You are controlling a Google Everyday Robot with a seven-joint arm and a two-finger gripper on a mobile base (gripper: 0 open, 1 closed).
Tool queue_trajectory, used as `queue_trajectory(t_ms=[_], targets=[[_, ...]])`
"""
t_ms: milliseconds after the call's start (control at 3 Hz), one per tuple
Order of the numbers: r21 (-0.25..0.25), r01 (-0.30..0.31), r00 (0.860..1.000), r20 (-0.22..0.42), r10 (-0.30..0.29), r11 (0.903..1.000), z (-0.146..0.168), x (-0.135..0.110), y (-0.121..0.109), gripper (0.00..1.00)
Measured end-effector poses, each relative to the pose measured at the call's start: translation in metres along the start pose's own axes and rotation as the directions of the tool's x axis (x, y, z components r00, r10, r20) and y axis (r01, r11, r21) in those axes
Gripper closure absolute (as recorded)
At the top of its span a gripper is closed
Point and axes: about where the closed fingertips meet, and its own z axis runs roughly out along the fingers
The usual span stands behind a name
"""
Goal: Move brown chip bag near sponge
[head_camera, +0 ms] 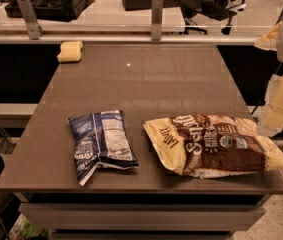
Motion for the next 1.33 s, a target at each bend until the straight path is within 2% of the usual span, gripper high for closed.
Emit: queue_trajectory(t_ms=[333,667,1000,1333], targets=[[0.0,0.0,1.0,0.0,0.0,1.0,0.0,0.0,0.0,0.0],[-0.026,-0.024,1.0,-0.016,0.023,0.9994,0.025,-0.001,0.003,0.0],[-0.097,-0.05,0.999,-0.025,0.048,0.994,0.07,-0.004,0.019,0.0],[-0.167,-0.061,0.998,-0.024,0.058,0.984,0.106,-0.012,0.04,0.0]])
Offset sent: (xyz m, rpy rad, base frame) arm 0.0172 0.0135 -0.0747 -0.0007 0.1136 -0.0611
